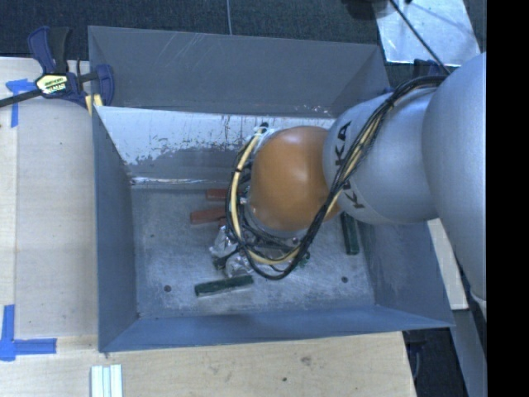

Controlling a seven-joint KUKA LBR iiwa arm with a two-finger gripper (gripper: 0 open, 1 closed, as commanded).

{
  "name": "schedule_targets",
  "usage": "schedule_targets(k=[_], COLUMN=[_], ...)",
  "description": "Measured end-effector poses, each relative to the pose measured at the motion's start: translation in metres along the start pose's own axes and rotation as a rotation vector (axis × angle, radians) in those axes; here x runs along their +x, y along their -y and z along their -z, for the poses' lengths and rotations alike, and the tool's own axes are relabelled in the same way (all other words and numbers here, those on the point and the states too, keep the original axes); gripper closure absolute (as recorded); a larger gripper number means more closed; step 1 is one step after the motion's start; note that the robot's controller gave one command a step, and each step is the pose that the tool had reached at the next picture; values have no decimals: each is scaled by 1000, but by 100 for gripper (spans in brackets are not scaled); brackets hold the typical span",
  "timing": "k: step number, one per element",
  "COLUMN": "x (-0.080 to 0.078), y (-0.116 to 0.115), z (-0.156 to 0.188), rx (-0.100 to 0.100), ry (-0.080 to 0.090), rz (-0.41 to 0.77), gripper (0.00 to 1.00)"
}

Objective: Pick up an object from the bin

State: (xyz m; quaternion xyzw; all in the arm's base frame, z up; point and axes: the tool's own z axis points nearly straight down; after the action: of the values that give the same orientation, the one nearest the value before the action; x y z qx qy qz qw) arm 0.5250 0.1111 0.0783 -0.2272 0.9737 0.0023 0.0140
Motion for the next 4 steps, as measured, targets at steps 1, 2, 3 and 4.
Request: schedule_targets(k=[1, 2, 3, 4], x=[0, 4, 5, 3], y=[0, 0, 0, 0], z=[2, 11, 32, 54], rx=[-1, -3, -4, -3], ry=[-5, -26, -34, -30], rz=[0, 0, -1, -2], gripper=[100, 100, 100, 100])
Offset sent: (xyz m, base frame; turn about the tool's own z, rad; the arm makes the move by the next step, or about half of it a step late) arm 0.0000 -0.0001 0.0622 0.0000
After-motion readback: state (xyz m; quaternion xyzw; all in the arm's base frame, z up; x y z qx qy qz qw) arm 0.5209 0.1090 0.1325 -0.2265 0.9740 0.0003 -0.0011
